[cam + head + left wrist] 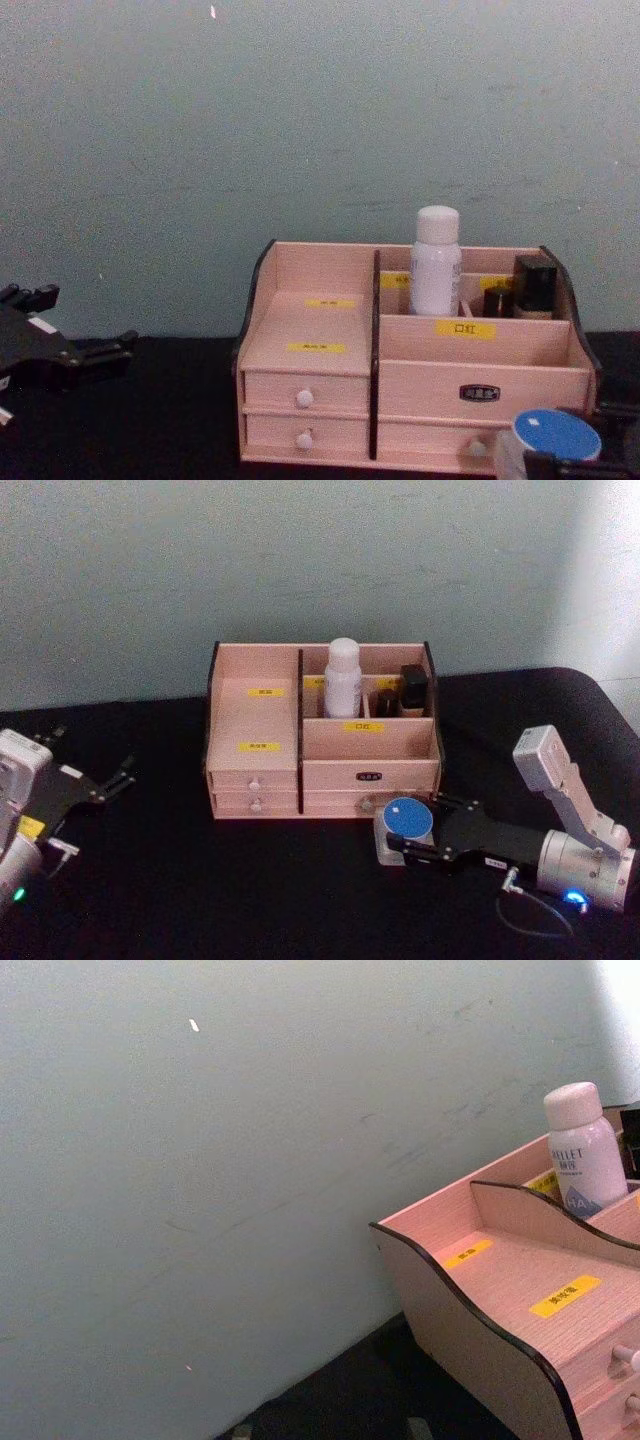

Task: Pick up the facial cleanser and watermelon frost from the table and place them into the tiered storage box.

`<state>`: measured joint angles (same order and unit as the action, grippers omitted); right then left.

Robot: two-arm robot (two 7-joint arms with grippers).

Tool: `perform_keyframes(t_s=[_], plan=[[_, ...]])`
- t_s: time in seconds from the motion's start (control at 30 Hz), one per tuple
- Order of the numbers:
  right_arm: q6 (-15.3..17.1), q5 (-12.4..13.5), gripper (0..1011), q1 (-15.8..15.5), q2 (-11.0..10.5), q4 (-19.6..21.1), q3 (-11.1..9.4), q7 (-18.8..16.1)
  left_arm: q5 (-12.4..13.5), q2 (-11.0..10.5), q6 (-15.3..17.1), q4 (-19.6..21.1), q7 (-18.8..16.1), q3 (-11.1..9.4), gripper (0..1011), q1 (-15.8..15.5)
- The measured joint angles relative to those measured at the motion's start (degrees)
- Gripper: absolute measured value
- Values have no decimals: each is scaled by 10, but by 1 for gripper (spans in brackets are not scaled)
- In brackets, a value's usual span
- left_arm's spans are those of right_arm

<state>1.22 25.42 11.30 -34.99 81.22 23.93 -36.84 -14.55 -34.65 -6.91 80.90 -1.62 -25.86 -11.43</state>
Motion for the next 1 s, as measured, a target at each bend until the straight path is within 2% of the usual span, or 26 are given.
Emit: perform_keyframes(t_s=[0.2, 0.47, 1.0], plan=[[-12, 9, 712, 17, 3, 1, 9, -21, 0, 0, 0, 0, 0, 0, 1001, 0], [-31, 17, 712, 49, 19, -5, 28, -43, 0, 0, 0, 0, 0, 0, 1001, 0], [-55, 18, 712, 110, 58, -32, 57, -50, 0, 0, 0, 0, 0, 0, 1001, 0]])
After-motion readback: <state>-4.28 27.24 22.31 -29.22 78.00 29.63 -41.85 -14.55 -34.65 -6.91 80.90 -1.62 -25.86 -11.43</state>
